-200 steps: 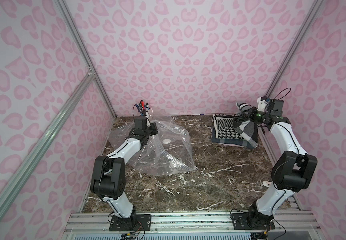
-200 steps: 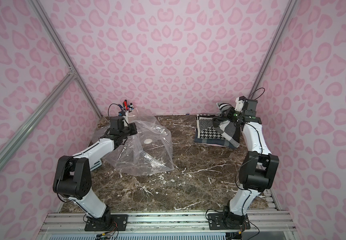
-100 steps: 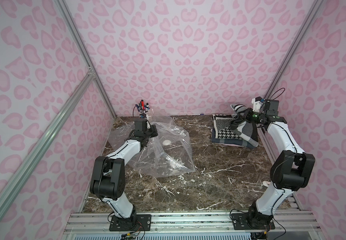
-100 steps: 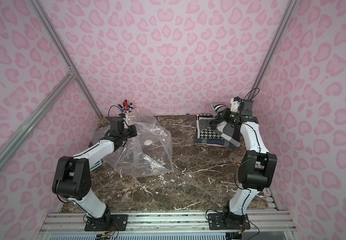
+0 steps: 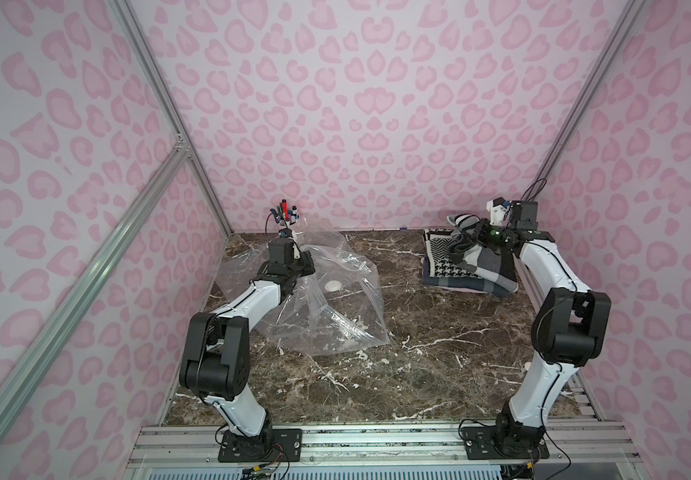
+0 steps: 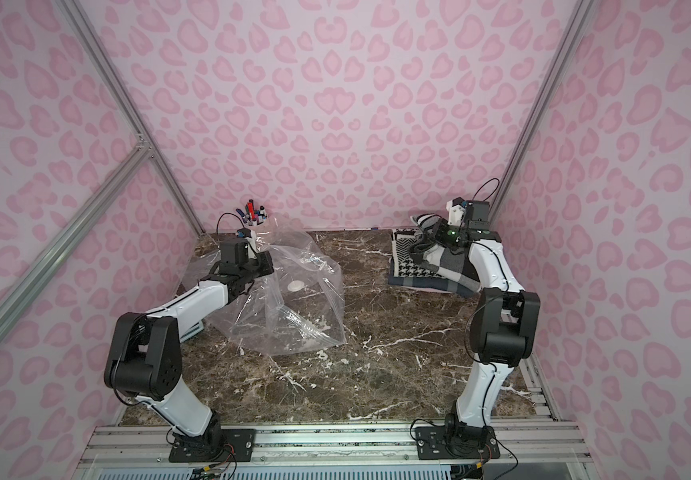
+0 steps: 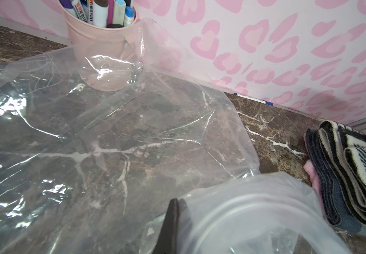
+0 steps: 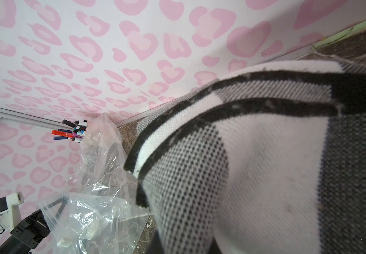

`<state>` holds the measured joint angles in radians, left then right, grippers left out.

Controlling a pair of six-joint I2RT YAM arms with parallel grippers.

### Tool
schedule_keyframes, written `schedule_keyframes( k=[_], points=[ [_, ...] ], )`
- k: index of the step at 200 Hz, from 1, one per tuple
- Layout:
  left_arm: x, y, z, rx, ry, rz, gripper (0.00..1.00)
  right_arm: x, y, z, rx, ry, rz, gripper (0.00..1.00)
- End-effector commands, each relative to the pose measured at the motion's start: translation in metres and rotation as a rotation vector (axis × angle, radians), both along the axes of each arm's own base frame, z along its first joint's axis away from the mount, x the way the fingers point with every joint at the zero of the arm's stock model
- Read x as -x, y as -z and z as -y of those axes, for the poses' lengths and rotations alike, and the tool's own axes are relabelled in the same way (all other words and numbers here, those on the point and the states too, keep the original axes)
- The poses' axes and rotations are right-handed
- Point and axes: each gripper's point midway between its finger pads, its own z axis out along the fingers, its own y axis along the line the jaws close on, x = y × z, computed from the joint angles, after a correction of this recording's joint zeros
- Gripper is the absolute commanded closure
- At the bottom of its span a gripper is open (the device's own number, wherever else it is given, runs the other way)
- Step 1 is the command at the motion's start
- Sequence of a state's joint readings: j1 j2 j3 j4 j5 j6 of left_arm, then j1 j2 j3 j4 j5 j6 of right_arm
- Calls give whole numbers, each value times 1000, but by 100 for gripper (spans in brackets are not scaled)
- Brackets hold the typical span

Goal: Take the blanket out of the vacuum bag
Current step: Place the blanket at the corner of the board.

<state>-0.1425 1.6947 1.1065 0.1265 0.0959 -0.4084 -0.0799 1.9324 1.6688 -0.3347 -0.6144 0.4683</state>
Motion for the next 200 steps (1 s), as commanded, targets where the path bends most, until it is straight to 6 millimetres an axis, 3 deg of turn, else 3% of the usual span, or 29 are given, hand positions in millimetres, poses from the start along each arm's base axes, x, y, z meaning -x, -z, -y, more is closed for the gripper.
schedule_keyframes(
  k=[1, 72, 118, 138, 151, 166, 200],
  points=[
    [0, -4, 0, -10, 11, 15, 96, -3, -12, -11, -18, -43, 46, 100],
    [0, -2, 1, -3, 15, 13, 96, -1, -9, -38, 1, -100, 39, 100],
    [1, -5, 2, 0, 20, 17, 96, -3, 5, -52, -9, -139, 13, 100],
    [1, -4, 2, -2, 21, 17, 96, -2, 7, -58, -1, -165, 14, 67],
    [1, -4, 3, -1, 24, 15, 96, 0, 4, -63, 6, -187, 28, 57],
    [0, -1, 3, 0, 26, 10, 96, 2, 0, -68, 4, -211, 42, 51],
    [-1, -1, 6, 15, 38, 10, 96, 7, -8, -76, -23, -256, 63, 50]
  ],
)
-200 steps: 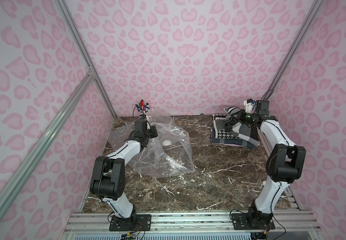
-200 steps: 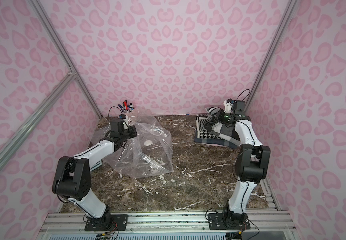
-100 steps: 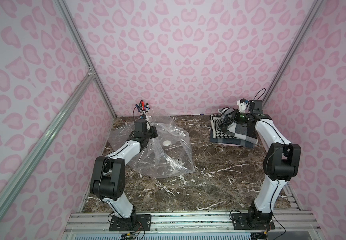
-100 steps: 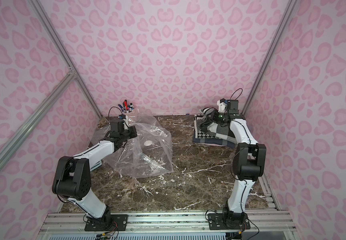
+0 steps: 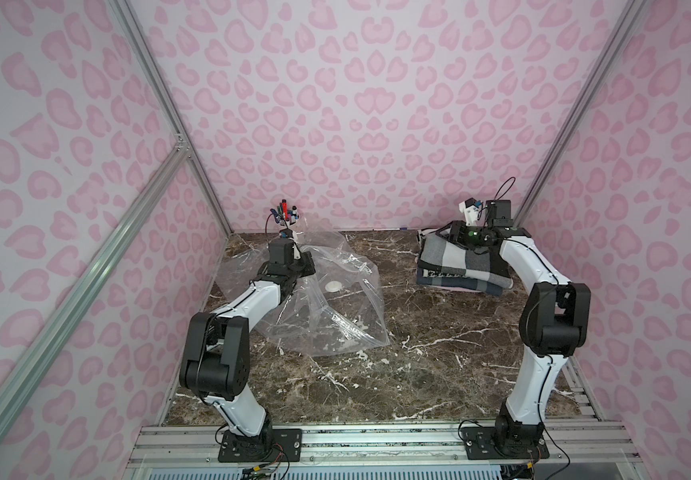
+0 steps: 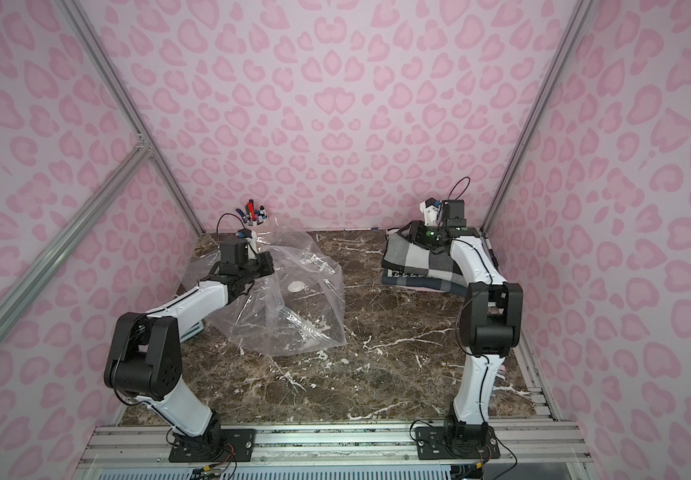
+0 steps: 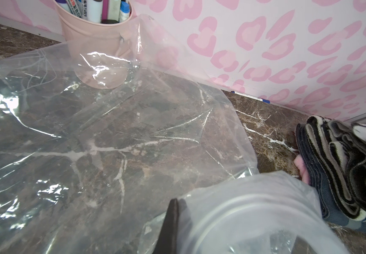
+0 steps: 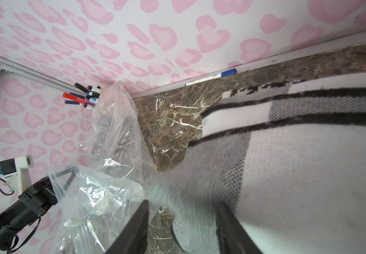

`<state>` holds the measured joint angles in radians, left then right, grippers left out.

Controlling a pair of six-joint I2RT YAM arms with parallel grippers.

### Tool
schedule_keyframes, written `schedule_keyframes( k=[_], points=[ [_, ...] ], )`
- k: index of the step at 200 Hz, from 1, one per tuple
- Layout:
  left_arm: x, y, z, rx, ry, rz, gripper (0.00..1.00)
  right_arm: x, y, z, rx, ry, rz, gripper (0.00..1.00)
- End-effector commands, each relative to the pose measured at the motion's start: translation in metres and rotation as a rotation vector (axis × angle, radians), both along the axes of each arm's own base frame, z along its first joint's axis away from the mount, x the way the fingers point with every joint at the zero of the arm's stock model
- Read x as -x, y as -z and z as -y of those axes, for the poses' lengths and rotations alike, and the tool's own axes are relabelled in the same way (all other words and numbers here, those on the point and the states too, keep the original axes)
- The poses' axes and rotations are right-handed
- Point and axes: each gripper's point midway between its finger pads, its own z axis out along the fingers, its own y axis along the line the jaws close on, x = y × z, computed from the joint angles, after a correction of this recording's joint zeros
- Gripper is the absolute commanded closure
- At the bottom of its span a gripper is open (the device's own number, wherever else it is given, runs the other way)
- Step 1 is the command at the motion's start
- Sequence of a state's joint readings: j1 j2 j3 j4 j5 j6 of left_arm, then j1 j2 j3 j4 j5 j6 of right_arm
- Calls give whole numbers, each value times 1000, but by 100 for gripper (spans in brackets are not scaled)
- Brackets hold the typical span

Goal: Take the blanket out of the vacuum bag
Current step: Place the blanket at the corner of the board.

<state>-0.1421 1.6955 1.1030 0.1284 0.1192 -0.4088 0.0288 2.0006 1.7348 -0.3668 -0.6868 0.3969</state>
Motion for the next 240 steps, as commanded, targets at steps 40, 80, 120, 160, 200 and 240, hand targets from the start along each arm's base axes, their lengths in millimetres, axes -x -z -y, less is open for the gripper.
schedule_keyframes(
  k=[40, 80, 120, 160, 200, 240],
  points=[
    [-2, 0, 3, 3, 20, 9, 96, 9, -19, -33, -109, -139, 74, 50],
    [-3, 2, 4, 1, 26, 5, 96, -15, -10, -45, -162, -122, 73, 50],
    [-2, 1, 2, -9, 23, 4, 96, -45, 41, -38, -87, -45, -60, 52],
    [-4, 4, 2, -12, 24, -1, 96, -42, 85, -43, -53, -52, -146, 53],
    [-4, 5, 3, -15, 26, -2, 96, -51, 41, -36, -4, -15, -32, 55],
    [-4, 11, 4, -1, 30, -10, 96, -66, 9, -18, 216, 85, 57, 55]
  ],
)
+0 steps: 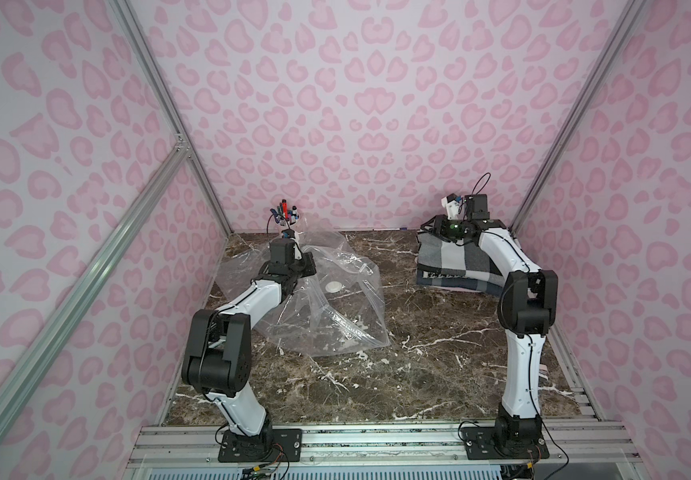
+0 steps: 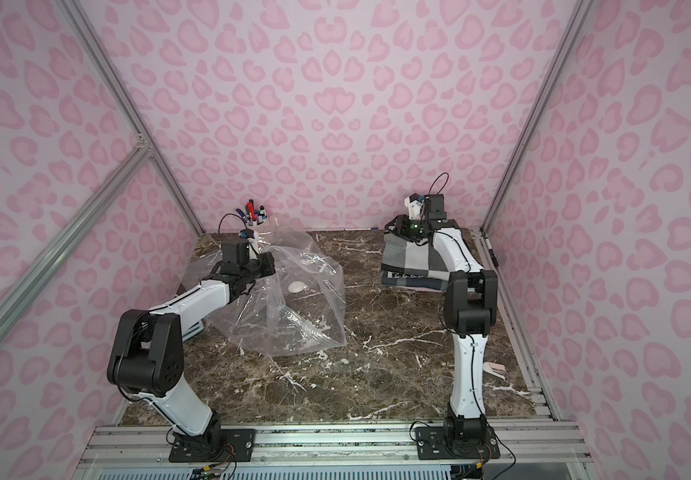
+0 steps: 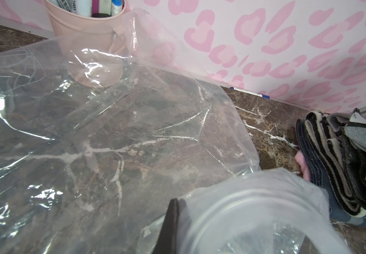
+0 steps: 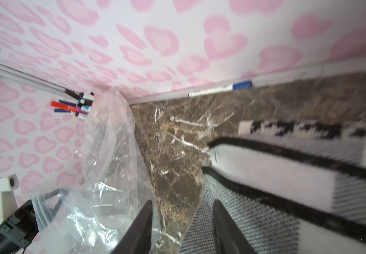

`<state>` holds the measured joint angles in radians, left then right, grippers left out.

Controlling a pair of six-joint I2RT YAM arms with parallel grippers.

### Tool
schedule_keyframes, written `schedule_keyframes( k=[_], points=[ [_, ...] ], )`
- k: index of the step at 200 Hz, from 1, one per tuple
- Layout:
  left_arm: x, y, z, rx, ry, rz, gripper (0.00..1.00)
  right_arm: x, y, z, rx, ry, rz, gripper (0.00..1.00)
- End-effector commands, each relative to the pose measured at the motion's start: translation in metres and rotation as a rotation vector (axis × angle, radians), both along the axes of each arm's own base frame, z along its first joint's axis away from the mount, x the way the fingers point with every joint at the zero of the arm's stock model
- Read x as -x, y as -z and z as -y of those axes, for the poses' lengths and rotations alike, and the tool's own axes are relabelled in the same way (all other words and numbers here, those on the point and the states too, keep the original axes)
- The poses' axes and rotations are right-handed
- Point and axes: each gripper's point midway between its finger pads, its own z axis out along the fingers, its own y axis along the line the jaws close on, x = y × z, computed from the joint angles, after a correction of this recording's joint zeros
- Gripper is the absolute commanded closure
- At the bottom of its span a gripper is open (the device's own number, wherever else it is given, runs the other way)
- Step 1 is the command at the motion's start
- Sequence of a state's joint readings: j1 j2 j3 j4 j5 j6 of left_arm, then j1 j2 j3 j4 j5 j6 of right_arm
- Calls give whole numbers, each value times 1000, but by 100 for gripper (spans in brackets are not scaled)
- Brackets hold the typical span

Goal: Take the blanket out of the vacuum bag
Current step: Place the blanket at the corner of the board.

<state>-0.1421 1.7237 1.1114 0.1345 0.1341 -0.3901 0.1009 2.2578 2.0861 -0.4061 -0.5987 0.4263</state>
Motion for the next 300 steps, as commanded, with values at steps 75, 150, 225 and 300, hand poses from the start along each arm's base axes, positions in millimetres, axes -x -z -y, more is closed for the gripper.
schedule_keyframes(
  k=[75, 150, 225, 300],
  points=[
    [-2, 4, 2, 9, 10, -2, 96, -8, 50, 24, 767, 228, 24, 53],
    [-5, 8, 2, 7, 10, -11, 96, -11, 72, 34, 840, 268, -7, 100],
    [-7, 7, 5, 14, 19, -10, 96, -10, 37, 16, 695, 241, 40, 100],
    [-10, 7, 9, 33, 33, -8, 96, -23, 27, 15, 603, 245, 84, 100]
  ],
)
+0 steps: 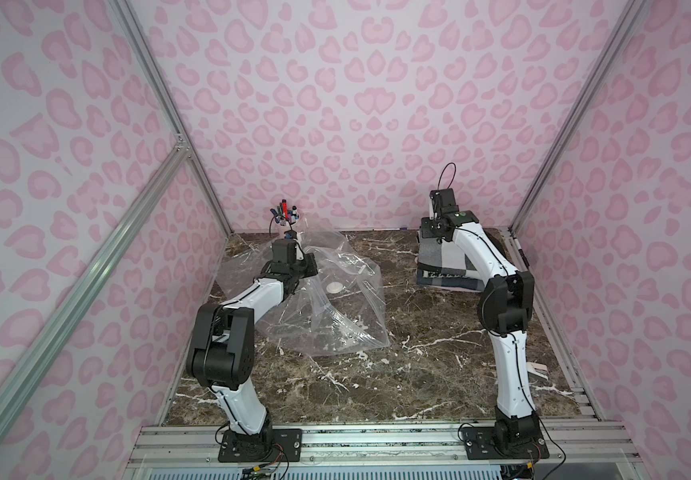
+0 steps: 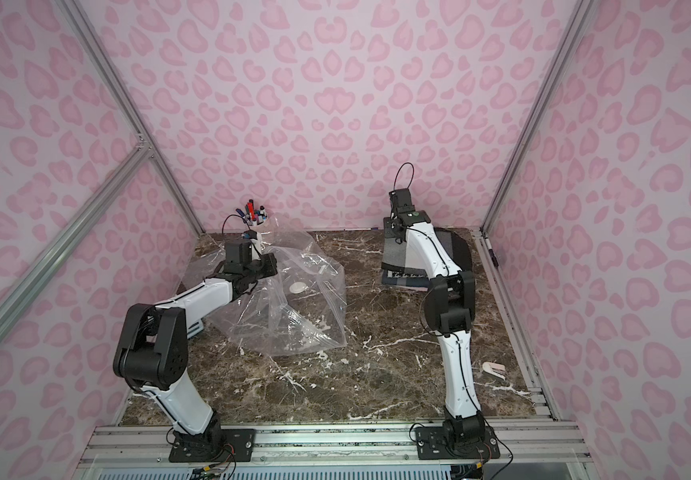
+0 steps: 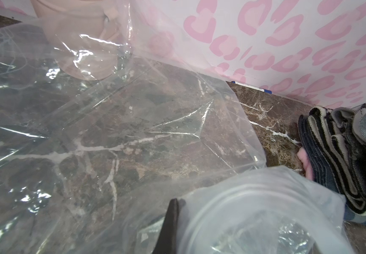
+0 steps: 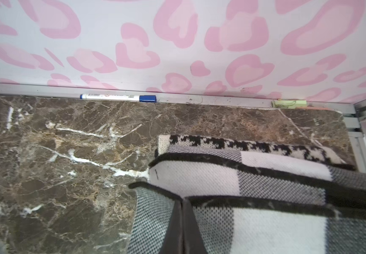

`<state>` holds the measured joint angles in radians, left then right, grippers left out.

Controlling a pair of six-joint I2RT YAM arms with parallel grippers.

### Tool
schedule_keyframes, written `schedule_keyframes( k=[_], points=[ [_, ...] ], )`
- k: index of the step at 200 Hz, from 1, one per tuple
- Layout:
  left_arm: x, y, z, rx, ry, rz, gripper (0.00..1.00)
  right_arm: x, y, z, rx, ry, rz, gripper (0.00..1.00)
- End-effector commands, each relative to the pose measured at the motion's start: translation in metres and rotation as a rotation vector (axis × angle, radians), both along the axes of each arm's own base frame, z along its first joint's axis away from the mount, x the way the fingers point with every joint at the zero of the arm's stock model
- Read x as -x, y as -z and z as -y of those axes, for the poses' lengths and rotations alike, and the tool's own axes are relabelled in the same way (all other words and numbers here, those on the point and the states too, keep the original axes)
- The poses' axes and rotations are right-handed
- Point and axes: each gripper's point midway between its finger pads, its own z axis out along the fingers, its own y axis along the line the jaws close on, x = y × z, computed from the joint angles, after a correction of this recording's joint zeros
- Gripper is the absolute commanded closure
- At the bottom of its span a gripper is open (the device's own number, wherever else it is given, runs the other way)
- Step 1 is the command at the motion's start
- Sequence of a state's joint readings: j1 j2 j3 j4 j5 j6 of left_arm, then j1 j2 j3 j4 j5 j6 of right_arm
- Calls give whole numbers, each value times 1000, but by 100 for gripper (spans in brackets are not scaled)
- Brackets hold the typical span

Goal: Take the blanket out of the vacuum bag
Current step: Place the blanket at the corner of the board, then reset both arms

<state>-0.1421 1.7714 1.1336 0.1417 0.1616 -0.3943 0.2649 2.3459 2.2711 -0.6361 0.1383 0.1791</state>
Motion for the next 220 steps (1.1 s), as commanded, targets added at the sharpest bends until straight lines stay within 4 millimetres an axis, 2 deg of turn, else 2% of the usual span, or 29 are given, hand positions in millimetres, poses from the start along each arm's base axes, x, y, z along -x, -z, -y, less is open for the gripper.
schedule_keyframes(
  k=[1, 28, 41, 56, 69, 76, 81, 83, 89, 93, 96, 110, 114, 121, 125, 136, 139, 156, 171, 185, 200, 220],
  points=[
    [-4, -5, 4, 18, 11, 13, 96, -10, -5, -2, -59, -3, 38, 100],
    [-6, -4, 6, 28, 19, 11, 96, -20, 1, 3, -59, 2, 57, 100],
    [-7, -5, 11, 36, 33, 12, 96, -22, 7, 5, -60, -4, 51, 100],
    [-8, -7, 19, 51, 70, 21, 96, -22, 6, 3, -66, -32, 49, 100],
    [-8, -9, 33, 79, 137, 27, 95, -16, -4, -2, -67, -61, 60, 71],
    [-8, -8, 42, 91, 179, 25, 87, -11, -13, -5, -68, -72, 76, 58],
    [-9, -6, 49, 102, 211, 19, 80, -7, -16, -9, -74, -80, 82, 53],
    [-9, -6, 53, 106, 225, 17, 77, -5, -25, -9, -80, -83, 98, 51],
    [-10, -4, 63, 120, 268, 12, 67, 2, -35, -10, -91, -88, 118, 47],
    [-7, 4, 69, 130, 299, -9, 60, 7, -41, -11, -102, -88, 130, 46],
    [-12, -3, 75, 137, 321, 6, 54, 11, -46, -11, -109, -87, 138, 44],
    [-11, -5, 95, 168, 404, 20, 36, 30, -62, -9, -150, -82, 162, 36],
    [-10, -9, 100, 174, 422, 35, 21, 35, -64, -7, -158, -78, 161, 34],
    [-7, -18, 104, 176, 442, 74, 5, 44, -65, -6, -170, -77, 150, 32],
    [-5, -25, 106, 174, 451, 101, 0, 50, -63, -6, -173, -78, 139, 31],
    [-2, -49, 108, 158, 462, 174, 3, 64, -52, -2, -172, -67, 93, 30],
    [3, -44, 107, 149, 462, 166, 3, 67, -47, 1, -169, -60, 79, 29],
    [8, -64, 97, 81, 426, 221, 3, 84, -13, 16, -157, -12, 1, 29],
    [11, -69, 83, 21, 368, 234, 3, 91, 19, 29, -206, 5, -35, 29],
    [12, -63, 73, -23, 323, 218, 3, 92, 45, 31, -295, -5, -85, 29],
    [8, -41, 55, -68, 221, 135, 3, 89, 66, 31, -319, -10, -126, 27],
    [5, -1, 33, -127, 98, 1, 3, 86, 72, 25, -308, -31, -133, 27]
  ],
)
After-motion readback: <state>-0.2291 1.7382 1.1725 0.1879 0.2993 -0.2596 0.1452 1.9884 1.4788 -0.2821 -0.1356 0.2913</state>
